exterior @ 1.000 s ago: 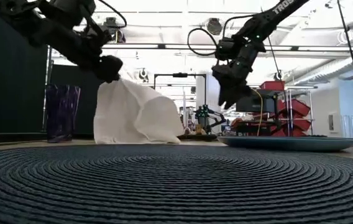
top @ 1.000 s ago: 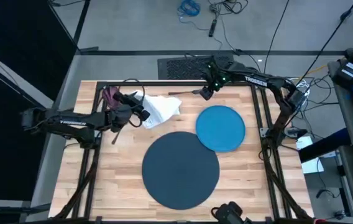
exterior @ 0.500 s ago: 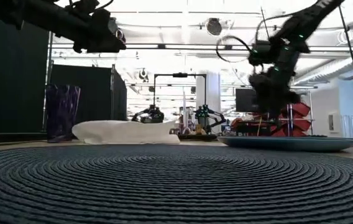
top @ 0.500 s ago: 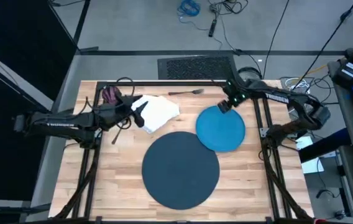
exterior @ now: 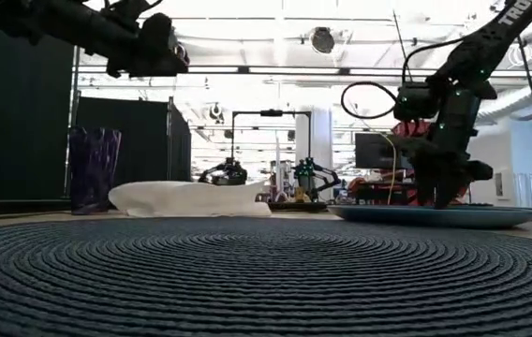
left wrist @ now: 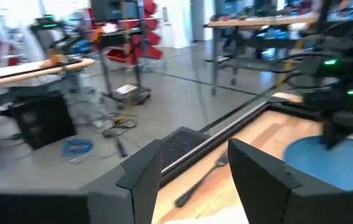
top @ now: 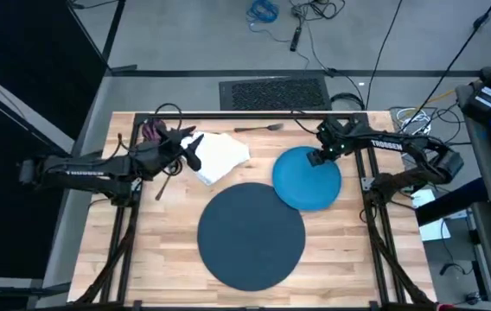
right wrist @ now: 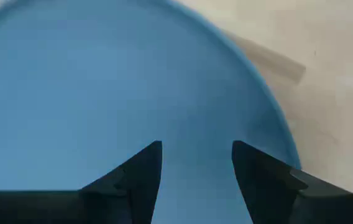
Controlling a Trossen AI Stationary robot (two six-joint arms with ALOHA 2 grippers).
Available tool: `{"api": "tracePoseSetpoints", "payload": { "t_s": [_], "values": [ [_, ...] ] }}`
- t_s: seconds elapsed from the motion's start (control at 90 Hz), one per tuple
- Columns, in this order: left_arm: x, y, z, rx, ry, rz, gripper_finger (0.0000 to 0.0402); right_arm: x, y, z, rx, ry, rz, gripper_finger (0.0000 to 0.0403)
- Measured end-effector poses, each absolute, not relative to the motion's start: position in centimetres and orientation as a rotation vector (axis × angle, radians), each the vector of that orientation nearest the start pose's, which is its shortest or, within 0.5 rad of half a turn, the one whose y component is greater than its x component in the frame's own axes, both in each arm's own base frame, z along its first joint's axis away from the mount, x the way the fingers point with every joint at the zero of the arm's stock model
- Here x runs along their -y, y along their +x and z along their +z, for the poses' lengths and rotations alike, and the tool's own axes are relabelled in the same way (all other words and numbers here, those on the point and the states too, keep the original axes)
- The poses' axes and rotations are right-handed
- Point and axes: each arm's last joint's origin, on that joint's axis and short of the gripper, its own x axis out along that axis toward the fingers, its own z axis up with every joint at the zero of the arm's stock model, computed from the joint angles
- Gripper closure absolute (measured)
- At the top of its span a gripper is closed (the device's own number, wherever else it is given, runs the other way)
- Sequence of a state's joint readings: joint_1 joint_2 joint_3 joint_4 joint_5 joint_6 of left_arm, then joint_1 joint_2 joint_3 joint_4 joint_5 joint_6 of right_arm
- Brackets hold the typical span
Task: Set table place
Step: Put the blue plate on the table mat
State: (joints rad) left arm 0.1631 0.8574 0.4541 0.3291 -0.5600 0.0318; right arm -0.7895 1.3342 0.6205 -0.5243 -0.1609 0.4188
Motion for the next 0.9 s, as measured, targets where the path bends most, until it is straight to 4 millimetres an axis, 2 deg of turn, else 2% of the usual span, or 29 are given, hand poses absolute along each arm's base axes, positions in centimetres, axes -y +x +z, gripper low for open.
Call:
{"api": "tracePoseSetpoints", "payload": {
  "t_s": [0.222, 0.4, 0.7, 0.9],
  "values": [
    [-4.2, 18.6, 25.3, -0.102, 0.042, 0.586, 0.0233, 15.3, 15.8, 15.6, -0.944, 0.942, -0.800, 0.0220],
    [-4.2, 18.5, 25.1, -0.126, 0.045, 0.576, 0.0233, 15.6, 16.0, 16.2, -0.964, 0.821, -0.752, 0.0220],
    [-4.4, 19.4, 23.4, -0.250, 0.062, 0.578, 0.0233, 15.9, 14.6, 16.0, -1.103, 0.673, -0.992, 0.0220],
    [-4.6, 20.3, 22.6, -0.274, 0.064, 0.575, 0.0233, 15.5, 14.3, 15.8, -1.141, 0.717, -1.010, 0.0220]
  ]
}}
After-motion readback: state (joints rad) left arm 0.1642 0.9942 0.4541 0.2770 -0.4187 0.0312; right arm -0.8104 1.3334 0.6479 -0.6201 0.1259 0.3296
